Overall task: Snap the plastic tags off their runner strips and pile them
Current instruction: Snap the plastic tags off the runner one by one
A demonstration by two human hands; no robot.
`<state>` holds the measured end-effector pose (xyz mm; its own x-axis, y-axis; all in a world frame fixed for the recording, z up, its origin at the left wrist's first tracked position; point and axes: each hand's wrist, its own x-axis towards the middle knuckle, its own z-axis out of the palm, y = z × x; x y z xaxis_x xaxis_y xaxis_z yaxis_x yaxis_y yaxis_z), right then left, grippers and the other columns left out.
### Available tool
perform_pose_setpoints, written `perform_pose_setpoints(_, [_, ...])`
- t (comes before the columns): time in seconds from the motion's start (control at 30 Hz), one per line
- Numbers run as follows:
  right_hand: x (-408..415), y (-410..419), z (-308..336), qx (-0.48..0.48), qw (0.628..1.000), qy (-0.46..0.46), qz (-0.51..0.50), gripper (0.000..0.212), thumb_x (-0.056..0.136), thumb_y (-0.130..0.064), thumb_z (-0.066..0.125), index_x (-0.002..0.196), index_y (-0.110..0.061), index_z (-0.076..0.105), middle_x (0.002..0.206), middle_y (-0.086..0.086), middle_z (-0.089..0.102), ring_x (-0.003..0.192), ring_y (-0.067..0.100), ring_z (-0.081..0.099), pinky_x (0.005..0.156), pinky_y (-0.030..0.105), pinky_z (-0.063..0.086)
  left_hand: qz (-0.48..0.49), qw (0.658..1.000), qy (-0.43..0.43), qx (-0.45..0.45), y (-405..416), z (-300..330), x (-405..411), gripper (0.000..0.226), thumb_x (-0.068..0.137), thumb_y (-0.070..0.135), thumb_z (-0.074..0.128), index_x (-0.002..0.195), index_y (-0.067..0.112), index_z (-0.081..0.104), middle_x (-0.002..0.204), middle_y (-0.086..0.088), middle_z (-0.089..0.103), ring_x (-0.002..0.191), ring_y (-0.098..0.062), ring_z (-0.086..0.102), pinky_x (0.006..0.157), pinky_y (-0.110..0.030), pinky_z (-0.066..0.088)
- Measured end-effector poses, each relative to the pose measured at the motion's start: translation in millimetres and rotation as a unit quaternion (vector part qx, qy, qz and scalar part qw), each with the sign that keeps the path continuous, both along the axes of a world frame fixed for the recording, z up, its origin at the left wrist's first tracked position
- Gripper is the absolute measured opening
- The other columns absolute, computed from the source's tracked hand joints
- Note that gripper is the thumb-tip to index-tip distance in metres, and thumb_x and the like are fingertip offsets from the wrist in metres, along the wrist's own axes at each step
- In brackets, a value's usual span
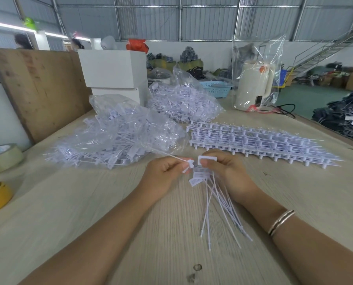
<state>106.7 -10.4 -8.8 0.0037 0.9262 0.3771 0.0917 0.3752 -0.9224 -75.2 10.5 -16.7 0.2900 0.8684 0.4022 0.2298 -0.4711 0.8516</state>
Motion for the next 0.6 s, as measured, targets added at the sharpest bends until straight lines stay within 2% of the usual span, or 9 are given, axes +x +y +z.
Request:
perform_pose_setpoints(0.07, [7, 2, -1, -0.023, 0.997, 0.069, 0.001, 0.016, 0.082, -0.007, 0.064, 0.072, -0.017, 0.072, 0.073, -0.003, 0.068, 0.070, 0.011, 0.064, 0.066, 0.020, 0.051, -0.011, 1.000, 0.012, 0.027, -2, -1, -1, 0.022, 0.088, 0.012, 0.063, 0.092, 0.031, 0.072, 0.089, 0.015, 0.072, 0.089, -0.002, 0.067, 0.085, -0.020, 0.047])
perform_pose_setpoints(0.1, [9, 2, -1, -0.031, 0.997, 0.067, -0.009, 0.014, 0.084, -0.009, 0.064, 0.074, -0.016, 0.071, 0.073, 0.000, 0.069, 0.070, 0.013, 0.064, 0.066, 0.022, 0.052, -0.005, 0.995, 0.056, 0.078, 0, -3, -3, 0.022, 0.088, 0.010, 0.063, 0.097, 0.028, 0.073, 0.093, 0.014, 0.072, 0.091, -0.003, 0.066, 0.084, -0.020, 0.048])
perform_pose_setpoints(0.17, [10, 5, -5, -0.030, 0.998, 0.001, -0.058, 0.011, 0.087, -0.016, 0.065, 0.077, -0.019, 0.070, 0.079, 0.008, 0.069, 0.074, 0.017, 0.064, 0.070, 0.026, 0.051, 0.021, 0.968, 0.166, 0.189, 0, -8, -2, 0.026, 0.088, 0.006, 0.062, 0.107, 0.022, 0.072, 0.095, 0.007, 0.071, 0.088, -0.009, 0.064, 0.079, -0.023, 0.048])
perform_pose_setpoints(0.23, [8, 11, -10, -0.007, 0.993, -0.072, -0.097, 0.010, 0.088, -0.018, 0.065, 0.079, -0.022, 0.068, 0.081, 0.004, 0.065, 0.076, 0.013, 0.061, 0.071, 0.023, 0.048, 0.063, 0.946, 0.223, 0.227, 1, -9, 1, 0.032, 0.088, 0.003, 0.059, 0.109, 0.024, 0.071, 0.093, 0.003, 0.068, 0.085, -0.013, 0.059, 0.073, -0.027, 0.046])
perform_pose_setpoints(0.33, [3, 22, -16, -0.004, 0.939, -0.297, -0.173, 0.007, 0.087, -0.030, 0.064, 0.093, -0.026, 0.067, 0.099, -0.006, 0.061, 0.096, 0.011, 0.053, 0.090, 0.034, 0.038, 0.110, 0.930, 0.265, 0.229, 1, -7, 8, 0.035, 0.088, 0.004, 0.057, 0.108, 0.028, 0.071, 0.096, 0.002, 0.065, 0.091, -0.017, 0.056, 0.077, -0.030, 0.043])
perform_pose_setpoints(0.4, [1, 23, -21, -0.044, 0.893, -0.397, -0.205, 0.028, 0.085, -0.042, 0.063, 0.109, -0.030, 0.063, 0.117, -0.008, 0.056, 0.115, 0.013, 0.045, 0.100, 0.039, 0.028, 0.143, 0.910, 0.334, 0.200, 2, -7, 8, 0.040, 0.090, 0.009, 0.054, 0.120, 0.033, 0.063, 0.106, 0.005, 0.060, 0.101, -0.016, 0.051, 0.087, -0.033, 0.041])
perform_pose_setpoints(0.47, [-2, 22, -20, -0.050, 0.888, -0.400, -0.223, 0.039, 0.085, -0.046, 0.061, 0.120, -0.029, 0.058, 0.127, -0.005, 0.052, 0.124, 0.018, 0.041, 0.101, 0.039, 0.025, 0.163, 0.895, 0.380, 0.169, 3, -7, 9, 0.053, 0.088, 0.008, 0.052, 0.135, 0.033, 0.049, 0.117, 0.005, 0.053, 0.109, -0.016, 0.047, 0.092, -0.033, 0.040])
perform_pose_setpoints(0.53, [-2, 18, -15, -0.018, 0.891, -0.376, -0.254, 0.039, 0.089, -0.046, 0.055, 0.122, -0.026, 0.056, 0.125, -0.002, 0.053, 0.121, 0.022, 0.045, 0.099, 0.040, 0.029, 0.176, 0.907, 0.355, 0.143, -1, -3, 9, 0.063, 0.083, 0.003, 0.052, 0.141, 0.026, 0.040, 0.124, 0.002, 0.047, 0.111, -0.018, 0.046, 0.091, -0.034, 0.042])
perform_pose_setpoints(0.6, [4, 13, -7, -0.007, 0.890, -0.362, -0.277, 0.038, 0.092, -0.046, 0.049, 0.122, -0.023, 0.055, 0.117, 0.002, 0.057, 0.109, 0.024, 0.055, 0.093, 0.038, 0.038, 0.200, 0.923, 0.305, 0.126, -7, 2, 8, 0.047, 0.084, 0.007, 0.051, 0.128, 0.022, 0.046, 0.115, 0.004, 0.049, 0.102, -0.018, 0.050, 0.079, -0.033, 0.044])
